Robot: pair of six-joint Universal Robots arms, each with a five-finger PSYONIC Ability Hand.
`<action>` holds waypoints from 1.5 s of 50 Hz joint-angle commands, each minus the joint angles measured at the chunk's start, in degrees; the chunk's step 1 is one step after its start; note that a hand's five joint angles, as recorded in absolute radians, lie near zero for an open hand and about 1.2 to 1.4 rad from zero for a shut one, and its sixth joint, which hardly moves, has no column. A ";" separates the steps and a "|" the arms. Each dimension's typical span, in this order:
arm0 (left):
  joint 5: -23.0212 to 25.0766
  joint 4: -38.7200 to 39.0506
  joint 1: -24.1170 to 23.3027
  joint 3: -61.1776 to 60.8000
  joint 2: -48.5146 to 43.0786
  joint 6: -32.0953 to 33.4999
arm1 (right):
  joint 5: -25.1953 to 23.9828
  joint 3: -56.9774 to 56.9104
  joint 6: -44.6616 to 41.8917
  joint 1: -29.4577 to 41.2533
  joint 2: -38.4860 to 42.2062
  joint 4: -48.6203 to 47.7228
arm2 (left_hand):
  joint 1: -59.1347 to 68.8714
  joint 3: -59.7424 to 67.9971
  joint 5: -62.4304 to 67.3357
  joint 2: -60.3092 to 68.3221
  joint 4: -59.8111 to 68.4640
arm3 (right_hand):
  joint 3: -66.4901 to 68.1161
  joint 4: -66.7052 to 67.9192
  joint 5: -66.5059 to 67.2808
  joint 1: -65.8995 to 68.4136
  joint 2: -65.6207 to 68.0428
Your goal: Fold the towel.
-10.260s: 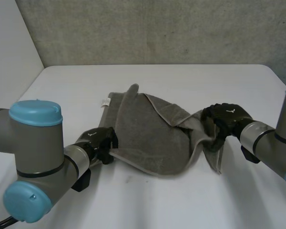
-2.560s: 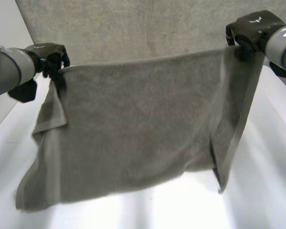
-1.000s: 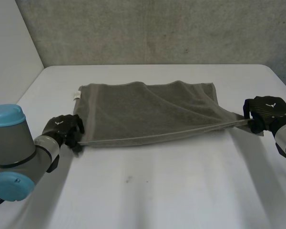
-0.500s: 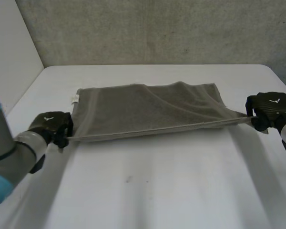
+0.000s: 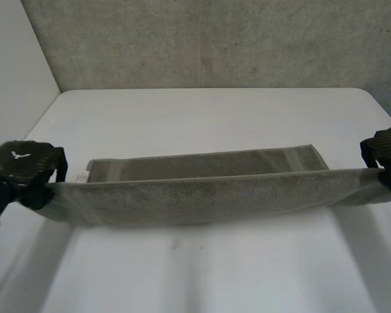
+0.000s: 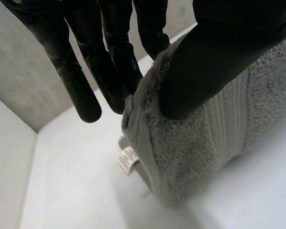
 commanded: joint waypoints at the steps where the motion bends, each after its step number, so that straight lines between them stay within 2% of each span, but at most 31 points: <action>1: -0.42 7.83 -0.89 5.25 -18.89 -0.66 | 3.98 -7.65 0.99 5.09 16.08 -9.95 | 11.20 10.30 10.75 10.23 10.15 | 3.44 2.97 3.08 2.72 3.93; 2: -0.42 8.98 -0.97 7.27 -22.85 -0.83 | 5.64 -10.17 1.08 8.31 19.30 -12.30 | 11.20 10.30 10.75 10.23 10.15 | 3.44 2.97 3.08 2.72 3.93; 3: -0.42 8.99 -0.98 7.29 -22.89 -0.84 | 7.31 -12.72 1.08 11.13 22.81 -14.67 | 11.20 10.30 10.75 10.23 10.15 | 3.44 2.97 3.08 2.72 3.93; 4: -0.68 9.95 -1.15 9.72 -26.63 -1.10 | 7.32 -12.75 1.08 11.15 22.84 -14.69 | 11.20 10.30 10.75 10.23 10.15 | 3.44 2.97 3.08 2.72 3.93; 5: -0.68 9.96 -1.15 9.75 -26.67 -1.10 | 8.89 -15.44 0.99 13.33 26.85 -17.04 | 11.20 10.30 10.75 10.23 10.15 | 3.44 2.97 3.08 2.72 3.93; 6: -0.94 10.57 -1.76 12.36 -29.89 -1.71 | 8.91 -15.47 0.99 13.35 26.89 -17.07 | 11.20 10.30 10.75 10.23 10.15 | 3.44 2.97 3.08 2.72 3.93; 10: -3.83 12.06 -3.08 20.62 -37.63 -4.60 | 11.45 -22.74 1.60 14.93 35.91 -22.24 | 11.20 10.30 10.75 10.23 10.15 | 3.44 2.97 3.08 2.72 3.93; 14: -5.95 12.42 -3.26 25.72 -41.15 -7.33 | 13.20 -30.21 1.61 17.91 43.21 -24.71 | 11.20 10.30 10.75 10.23 10.15 | 3.44 2.97 3.08 2.72 3.93; 22: -6.75 12.51 -5.54 36.62 -47.57 -10.15 | 17.07 -40.68 1.17 19.76 51.57 -24.62 | 11.20 10.30 10.75 10.23 10.15 | 3.44 2.97 3.08 2.72 3.93; 28: -6.92 12.42 -7.12 41.73 -51.44 -10.33 | 17.96 -45.00 0.99 21.00 54.49 -24.54 | 11.20 10.30 10.75 10.23 10.15 | 3.44 2.97 3.08 2.72 3.93; 29: -6.92 12.42 -7.13 41.74 -51.45 -10.33 | 18.31 -46.13 0.90 21.08 55.01 -24.28 | 11.20 10.30 10.75 10.23 10.15 | -2.17 -2.64 -2.52 -2.88 -1.68; 30: -6.75 12.24 -7.39 42.26 -51.97 -10.50 | 18.66 -47.01 0.73 21.09 55.19 -23.92 | 5.56 4.66 5.11 4.59 4.51 | -57.68 -58.15 -58.03 -58.39 -57.19; 31: -6.75 12.07 -7.65 42.27 -52.33 -10.68 | 18.66 -47.02 0.73 21.09 55.19 -23.92 | -50.28 -51.18 -50.73 -51.26 -51.33 | -58.23 -58.70 -58.59 -58.95 -57.74; 32: -6.75 12.07 -7.65 42.27 -52.33 -10.68 | 18.92 -47.46 0.55 21.17 55.01 -23.57 | -50.84 -51.74 -51.29 -51.82 -51.89 | -66.56 -67.03 -66.92 -67.28 -66.07; 33: -6.48 12.24 -8.00 42.01 -52.33 -11.03 | 18.92 -47.46 0.55 21.17 55.01 -23.57 | -50.85 -51.74 -51.30 -51.82 -51.90 | -66.56 -67.03 -66.92 -67.28 -66.07; 34: -6.40 12.33 -8.35 41.65 -52.24 -11.21 | 19.19 -47.90 0.81 21.17 54.49 -23.22 | -58.80 -59.70 -59.25 -59.77 -59.85 | -66.56 -67.03 -66.92 -67.28 -66.07; 38: -6.22 12.24 -8.36 40.25 -51.72 -11.38 | 19.54 -47.29 2.04 21.17 51.41 -23.22 | -58.80 -59.70 -59.25 -59.77 -59.85 | -66.56 -67.03 -66.92 -67.28 -66.07; 40: -6.22 12.24 -8.36 38.58 -49.27 -11.56 | 19.89 -44.93 4.66 21.00 45.64 -22.70 | -58.80 -59.70 -59.25 -59.77 -59.85 | -66.56 -67.03 -66.92 -67.28 -66.07; 41: -6.22 12.24 -8.36 38.58 -49.25 -11.56 | 19.89 -44.91 4.68 21.00 45.61 -22.69 | -58.80 -59.70 -59.25 -59.77 -59.85 | -66.56 -67.03 -66.92 -67.28 -66.07; 47: -6.22 12.51 -7.83 29.87 -39.94 -12.44 | 19.80 -35.07 6.44 20.21 36.29 -19.61 | -58.80 -59.70 -59.25 -59.77 -59.85 | -66.56 -67.03 -66.92 -67.28 -66.07; 52: -6.22 14.52 -7.74 19.62 -30.82 -14.63 | 19.37 -20.69 6.53 19.16 29.36 -13.65 | -58.80 -59.70 -59.25 -59.77 -59.85 | -66.56 -67.03 -66.92 -67.28 -66.07; 53: -6.22 14.53 -7.74 19.59 -30.80 -14.63 | 19.36 -20.66 6.53 19.15 29.35 -13.64 | -58.80 -59.70 -59.25 -59.77 -59.85 | -66.56 -67.03 -66.92 -67.28 -66.07; 56: -6.22 19.95 -8.44 13.19 -28.17 -17.61 | 17.62 -10.84 6.70 15.21 28.29 -14.42 | -58.80 -59.70 -59.25 -59.77 -59.85 | -57.93 -58.40 -58.29 -58.65 -57.44; 59: -6.22 23.91 -8.53 10.72 -27.55 -18.50 | 15.76 -7.74 6.70 14.14 28.29 -16.63 | -58.80 -59.70 -59.25 -59.77 -59.85 | -56.56 -57.03 -56.91 -57.27 -56.07; 60: -6.22 23.93 -8.53 10.71 -27.55 -18.50 | 13.50 -4.78 6.70 12.92 28.64 -20.02 | -58.80 -59.70 -59.25 -59.77 -59.85 | -56.22 -56.69 -56.58 -56.94 -55.73; 61: -6.22 25.59 -8.62 9.93 -27.11 -18.68 | 13.48 -4.75 6.70 12.91 28.65 -20.05 | -58.80 -59.70 -59.25 -59.77 -59.85 | -56.22 -56.69 -56.57 -56.93 -55.73; 63: -6.22 26.57 -8.62 9.40 -27.02 -18.59 | 10.59 -1.68 6.61 11.25 30.04 -26.09 | -58.80 -59.70 -59.25 -59.77 -59.85 | -49.52 -50.00 -49.88 -50.24 -49.03; 69: -6.39 27.10 -8.97 9.22 -27.72 -18.59 | 10.05 -1.50 6.53 10.45 33.22 -31.22 | -58.80 -59.70 -59.25 -59.77 -59.85 | -40.74 -41.22 -41.10 -41.46 -40.25; 72: -6.39 27.01 -9.06 9.13 -27.72 -18.59 | 9.43 -1.67 6.53 8.96 33.83 -31.92 | -58.80 -59.70 -59.25 -59.77 -59.85 | -33.34 -33.81 -33.70 -34.06 -32.85; 74: -6.39 26.92 -9.06 9.04 -27.72 -18.68 | 9.35 -1.93 6.61 8.17 34.62 -32.09 | -58.80 -59.70 -59.25 -59.77 -59.85 | -21.81 -22.28 -22.16 -22.52 -21.32; 75: -6.48 26.92 -9.06 9.04 -27.72 -18.68 | 9.34 -1.94 6.61 8.17 34.62 -32.10 | -58.80 -59.70 -59.25 -59.77 -59.85 | -21.74 -22.21 -22.09 -22.45 -21.25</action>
